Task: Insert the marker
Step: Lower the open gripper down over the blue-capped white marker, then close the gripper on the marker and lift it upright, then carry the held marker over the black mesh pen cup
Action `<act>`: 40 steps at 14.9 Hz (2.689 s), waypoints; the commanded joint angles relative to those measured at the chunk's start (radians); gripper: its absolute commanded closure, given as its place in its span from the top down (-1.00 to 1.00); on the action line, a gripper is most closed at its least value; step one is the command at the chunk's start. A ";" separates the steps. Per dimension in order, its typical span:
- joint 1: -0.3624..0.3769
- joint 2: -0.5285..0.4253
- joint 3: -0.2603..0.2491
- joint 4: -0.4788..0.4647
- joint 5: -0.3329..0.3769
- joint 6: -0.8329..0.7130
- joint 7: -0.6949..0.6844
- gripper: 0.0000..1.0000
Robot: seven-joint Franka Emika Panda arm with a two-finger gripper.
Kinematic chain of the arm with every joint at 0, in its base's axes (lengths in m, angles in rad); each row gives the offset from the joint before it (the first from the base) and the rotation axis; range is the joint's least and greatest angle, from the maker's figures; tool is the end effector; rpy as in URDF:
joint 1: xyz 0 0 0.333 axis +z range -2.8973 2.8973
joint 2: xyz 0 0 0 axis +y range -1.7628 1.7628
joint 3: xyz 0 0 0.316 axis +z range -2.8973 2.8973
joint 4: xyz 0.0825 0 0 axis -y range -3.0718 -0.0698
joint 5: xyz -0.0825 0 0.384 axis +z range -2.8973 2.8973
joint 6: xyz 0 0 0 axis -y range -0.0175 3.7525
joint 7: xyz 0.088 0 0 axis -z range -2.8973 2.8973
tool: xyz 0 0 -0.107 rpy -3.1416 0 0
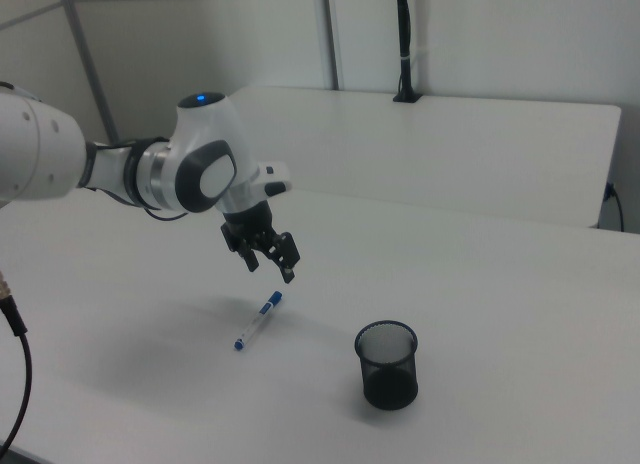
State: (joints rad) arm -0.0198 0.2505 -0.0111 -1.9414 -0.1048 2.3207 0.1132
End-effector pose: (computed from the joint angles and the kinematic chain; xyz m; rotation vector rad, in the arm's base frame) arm 0.6193 -0.0207 0.3676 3.0542 -0.1177 0.2020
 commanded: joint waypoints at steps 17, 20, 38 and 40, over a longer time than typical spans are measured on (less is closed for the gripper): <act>-0.009 0.063 0.020 0.018 -0.006 0.074 0.111 -1.00; -0.081 -0.057 0.020 0.018 -0.003 0.059 0.100 -1.00; -0.425 -0.180 0.000 -0.089 0.486 0.285 -0.874 -0.98; -0.427 -0.181 0.000 -0.138 0.517 0.365 -0.941 -0.98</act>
State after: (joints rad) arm -0.4459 0.0917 -0.0129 -1.9940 0.3526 2.5746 -0.7228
